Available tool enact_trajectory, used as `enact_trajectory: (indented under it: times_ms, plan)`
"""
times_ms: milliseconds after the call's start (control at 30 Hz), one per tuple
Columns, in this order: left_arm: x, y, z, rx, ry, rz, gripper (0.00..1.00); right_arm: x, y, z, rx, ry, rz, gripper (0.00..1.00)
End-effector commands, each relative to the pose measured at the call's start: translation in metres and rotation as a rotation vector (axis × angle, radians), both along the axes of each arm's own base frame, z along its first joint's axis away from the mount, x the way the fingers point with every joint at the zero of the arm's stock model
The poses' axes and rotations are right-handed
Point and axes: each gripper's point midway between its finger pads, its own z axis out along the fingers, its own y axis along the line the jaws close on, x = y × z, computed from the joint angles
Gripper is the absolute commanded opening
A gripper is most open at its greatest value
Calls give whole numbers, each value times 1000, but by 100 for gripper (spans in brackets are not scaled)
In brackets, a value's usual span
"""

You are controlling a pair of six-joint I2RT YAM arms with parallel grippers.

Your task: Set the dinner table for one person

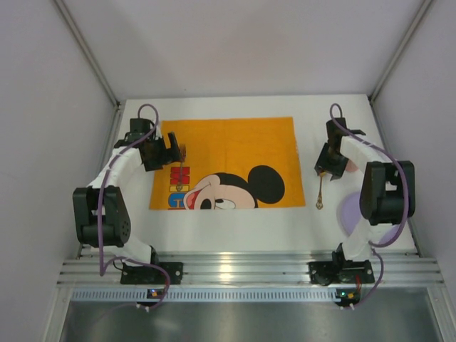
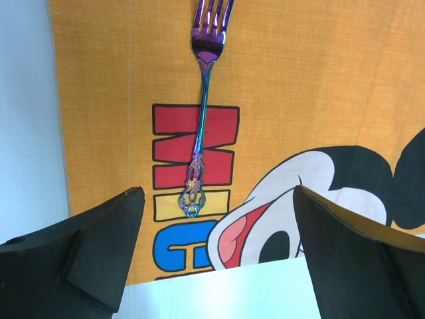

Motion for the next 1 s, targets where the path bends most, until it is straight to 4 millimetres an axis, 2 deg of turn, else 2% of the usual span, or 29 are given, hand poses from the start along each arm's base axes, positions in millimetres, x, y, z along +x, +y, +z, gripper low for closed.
enact_trajectory:
  times_ms: [0, 267, 333, 367, 400, 467, 500, 567, 633, 700, 767, 800, 833, 867, 933, 967]
  plan:
    - [-3, 4, 11, 29, -33, -20, 99, 8, -6, -17, -3, 35, -1, 49]
    - [-2, 7, 12, 56, -34, -23, 99, 0, -3, -29, -5, 59, 28, 46]
    - [1, 7, 10, 52, -29, -22, 99, -3, -3, -34, -4, 67, 30, 41]
    - [1, 7, 10, 52, -25, -24, 99, -6, -2, -38, 2, 73, 32, 38]
    - [2, 7, 9, 54, -24, -26, 99, -7, -1, -40, 5, 81, 34, 30]
    - [6, 9, 12, 59, -30, -23, 99, -9, 0, -43, 8, 84, 36, 20]
    - [6, 8, 9, 59, -19, -28, 99, -10, 1, -45, 9, 89, 38, 10]
    - [10, 8, 13, 56, -27, -25, 99, -12, 0, -47, 5, 94, 45, 0]
    - [12, 6, 13, 46, -24, -25, 99, -13, -1, -47, -6, 100, 55, 0]
    - [14, 5, 15, 38, -33, -25, 99, -10, -1, -40, -20, 82, 64, 0]
    - [15, 4, 18, 33, -41, -23, 99, -2, -3, -24, -58, 58, 83, 0]
    - [15, 4, 18, 31, -41, -23, 99, 2, 1, -11, -71, 31, 102, 0]
    - [15, 4, 18, 30, -42, -21, 99, 15, 3, 5, -85, -12, 111, 0]
    - [14, 4, 20, 28, -48, -21, 99, 16, 6, 15, -88, -17, 123, 0]
    - [13, 3, 18, 24, -47, -18, 99, 32, 23, 46, -87, -94, 159, 0]
    - [12, 2, 20, 22, -51, -19, 99, 32, 30, 55, -87, -97, 177, 0]
